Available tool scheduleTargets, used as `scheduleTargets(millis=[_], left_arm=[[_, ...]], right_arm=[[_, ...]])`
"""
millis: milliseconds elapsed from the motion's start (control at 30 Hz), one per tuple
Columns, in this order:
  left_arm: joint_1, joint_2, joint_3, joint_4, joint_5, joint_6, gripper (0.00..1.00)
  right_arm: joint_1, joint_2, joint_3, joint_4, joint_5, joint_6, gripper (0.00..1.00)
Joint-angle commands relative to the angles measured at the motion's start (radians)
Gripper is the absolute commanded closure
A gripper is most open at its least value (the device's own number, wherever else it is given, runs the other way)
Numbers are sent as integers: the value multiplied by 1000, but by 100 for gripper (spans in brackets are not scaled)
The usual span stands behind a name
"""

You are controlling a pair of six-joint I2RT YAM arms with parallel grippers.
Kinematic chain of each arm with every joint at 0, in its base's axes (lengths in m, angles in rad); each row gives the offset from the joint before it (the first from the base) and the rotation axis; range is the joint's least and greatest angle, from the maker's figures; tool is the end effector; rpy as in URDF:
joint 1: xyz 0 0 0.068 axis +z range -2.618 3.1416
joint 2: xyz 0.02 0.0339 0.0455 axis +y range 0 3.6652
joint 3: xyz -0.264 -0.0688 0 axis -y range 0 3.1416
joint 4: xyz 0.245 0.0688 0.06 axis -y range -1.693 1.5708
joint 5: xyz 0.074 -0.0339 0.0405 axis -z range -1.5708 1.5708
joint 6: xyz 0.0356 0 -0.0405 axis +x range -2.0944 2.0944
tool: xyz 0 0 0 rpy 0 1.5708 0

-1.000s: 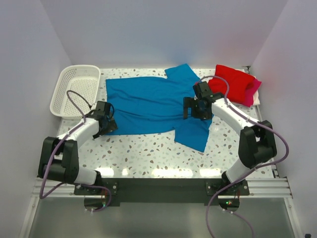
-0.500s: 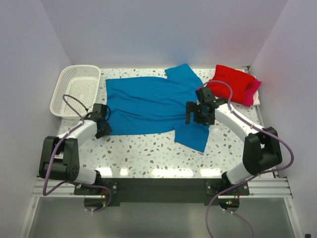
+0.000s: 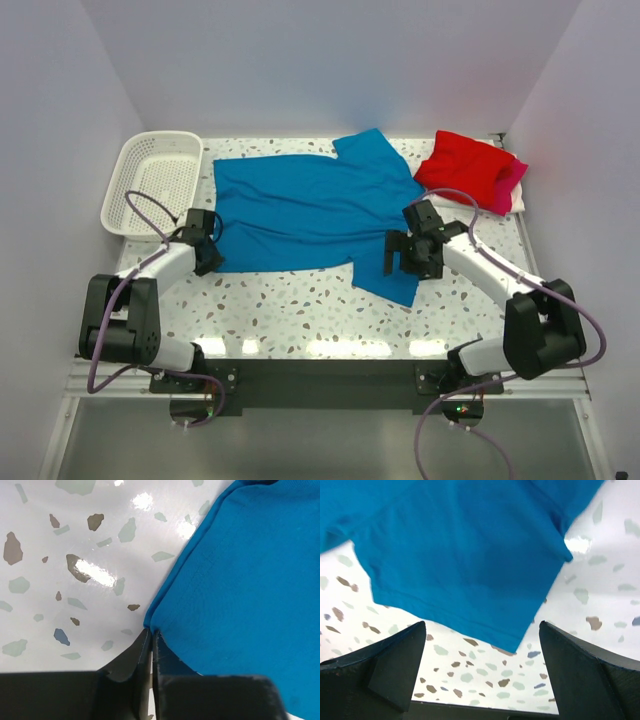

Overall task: Fold and stack the t-shirts
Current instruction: Flatten the tshirt out

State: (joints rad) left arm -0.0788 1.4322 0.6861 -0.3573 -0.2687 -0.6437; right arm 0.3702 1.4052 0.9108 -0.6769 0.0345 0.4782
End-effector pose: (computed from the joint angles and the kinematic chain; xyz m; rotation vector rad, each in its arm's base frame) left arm 0.2529 -0.0105 0.1560 -0.8082 2.4835 0.1104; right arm 0.2458 0.0941 0.2095 0.1584 2.7530 0.1864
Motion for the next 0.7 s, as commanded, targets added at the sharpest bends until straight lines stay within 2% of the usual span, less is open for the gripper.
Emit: scheduleTargets(millis=[0, 33, 233, 400, 567, 667], left_arm=[[4, 17, -28, 18, 31, -4, 95], [5, 14, -30, 15, 34, -4, 100], [7, -13, -34, 3, 34, 6, 100], [8, -30, -37, -5, 34, 13, 100], [11, -38, -54, -3, 40, 13, 100], [13, -41, -57, -3, 42, 16, 100]], right_arm=[[-1, -61, -65, -18, 1, 48, 1], [-1, -69, -78, -18, 4, 54, 2], [-1, -94, -153, -24, 7, 97, 2], [-1, -121, -208, -15, -8, 137, 6], [-2, -120, -250, 36, -11, 148, 23], [-1, -111, -274, 85, -18, 160, 29]])
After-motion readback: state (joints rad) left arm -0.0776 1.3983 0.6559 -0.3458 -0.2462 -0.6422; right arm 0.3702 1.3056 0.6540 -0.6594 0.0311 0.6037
